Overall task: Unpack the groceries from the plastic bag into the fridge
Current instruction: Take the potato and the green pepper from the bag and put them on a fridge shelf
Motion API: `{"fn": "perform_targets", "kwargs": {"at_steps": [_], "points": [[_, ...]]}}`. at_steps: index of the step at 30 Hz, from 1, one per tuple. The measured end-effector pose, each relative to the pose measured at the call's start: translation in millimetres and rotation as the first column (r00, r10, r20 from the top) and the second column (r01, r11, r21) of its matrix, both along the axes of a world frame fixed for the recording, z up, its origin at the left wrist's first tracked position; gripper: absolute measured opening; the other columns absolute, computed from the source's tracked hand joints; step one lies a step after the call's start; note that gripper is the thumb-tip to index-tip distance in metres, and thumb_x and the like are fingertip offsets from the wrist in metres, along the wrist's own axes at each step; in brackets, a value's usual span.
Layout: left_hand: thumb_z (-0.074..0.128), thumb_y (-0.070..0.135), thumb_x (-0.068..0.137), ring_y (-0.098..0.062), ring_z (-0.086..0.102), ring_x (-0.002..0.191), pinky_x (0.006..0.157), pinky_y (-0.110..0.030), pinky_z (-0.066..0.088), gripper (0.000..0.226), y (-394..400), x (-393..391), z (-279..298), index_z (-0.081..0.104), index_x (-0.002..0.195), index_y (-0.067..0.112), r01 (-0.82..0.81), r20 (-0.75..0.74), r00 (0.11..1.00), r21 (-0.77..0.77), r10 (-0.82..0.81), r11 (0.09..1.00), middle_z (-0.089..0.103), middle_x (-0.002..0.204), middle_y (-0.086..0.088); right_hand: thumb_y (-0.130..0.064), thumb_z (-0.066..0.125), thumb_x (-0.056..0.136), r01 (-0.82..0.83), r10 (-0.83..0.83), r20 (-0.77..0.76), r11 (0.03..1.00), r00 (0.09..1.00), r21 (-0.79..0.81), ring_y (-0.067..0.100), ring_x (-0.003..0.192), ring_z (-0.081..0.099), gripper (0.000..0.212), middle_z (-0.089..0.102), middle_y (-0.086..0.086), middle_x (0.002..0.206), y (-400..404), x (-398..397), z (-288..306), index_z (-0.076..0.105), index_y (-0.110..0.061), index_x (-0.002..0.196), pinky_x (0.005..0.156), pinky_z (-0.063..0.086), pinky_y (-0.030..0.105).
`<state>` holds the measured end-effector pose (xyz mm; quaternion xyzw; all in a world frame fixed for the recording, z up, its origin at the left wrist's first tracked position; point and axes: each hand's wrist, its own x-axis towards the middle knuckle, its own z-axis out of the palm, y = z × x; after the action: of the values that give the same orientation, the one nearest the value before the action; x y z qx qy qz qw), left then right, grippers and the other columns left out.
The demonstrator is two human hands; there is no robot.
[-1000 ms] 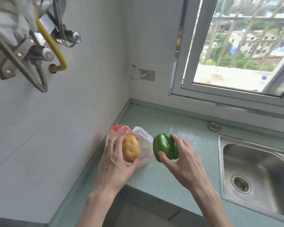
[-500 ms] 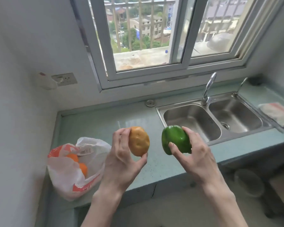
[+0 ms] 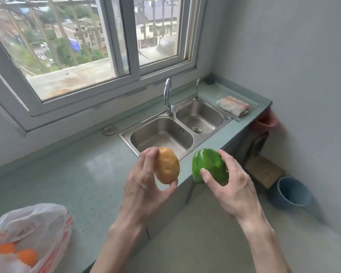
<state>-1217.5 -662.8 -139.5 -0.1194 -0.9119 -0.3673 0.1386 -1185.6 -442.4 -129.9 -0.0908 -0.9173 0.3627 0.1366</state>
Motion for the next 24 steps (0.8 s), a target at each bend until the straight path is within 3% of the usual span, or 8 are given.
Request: {"fn": "perform_targets", "kwargs": {"at_steps": [8,15,20,24], "points": [[0.077,0.043,0.072,-0.011,0.053,0.122,0.095,-0.027,0.048,0.08,95,3,18,0.045,0.144,0.027,0.218,-0.041,0.975,0.023,-0.217,0.976,0.047,0.144,0.015,-0.059,0.068,0.086,0.184,-0.185,-0.057,0.983,0.981,-0.019,0.007,0.131,0.052,0.072,0.056,-0.015,0.144,86,39,12,0.046,-0.032,0.148,0.098,0.04,0.021],[0.067,0.058,0.069,-0.007,0.056,0.118,0.087,-0.017,0.038,0.08,187,14,32,0.047,0.141,0.03,0.351,-0.044,0.935,-0.03,-0.352,0.936,0.046,0.143,0.02,-0.064,0.066,0.084,0.285,-0.291,-0.112,0.956,0.95,-0.069,0.005,0.127,0.055,0.071,0.057,-0.019,0.138,171,81,20,0.047,-0.035,0.145,0.1,0.049,0.03],[0.071,0.059,0.07,-0.009,0.059,0.11,0.082,-0.02,0.042,0.079,265,31,36,0.046,0.139,0.031,0.434,-0.066,0.898,-0.037,-0.435,0.9,0.046,0.141,0.022,-0.06,0.069,0.084,0.357,-0.363,-0.119,0.931,0.924,-0.074,0.001,0.126,0.052,0.07,0.056,-0.021,0.139,239,113,25,0.046,-0.035,0.146,0.095,0.041,0.019],[0.078,0.055,0.073,-0.004,0.058,0.105,0.073,-0.011,0.038,0.079,329,47,35,0.043,0.14,0.035,0.481,-0.045,0.875,-0.015,-0.481,0.876,0.039,0.143,0.03,-0.058,0.071,0.085,0.42,-0.427,-0.123,0.904,0.896,-0.082,0.004,0.123,0.056,0.067,0.056,-0.023,0.138,297,143,25,0.047,-0.038,0.144,0.095,0.046,0.023]]}}
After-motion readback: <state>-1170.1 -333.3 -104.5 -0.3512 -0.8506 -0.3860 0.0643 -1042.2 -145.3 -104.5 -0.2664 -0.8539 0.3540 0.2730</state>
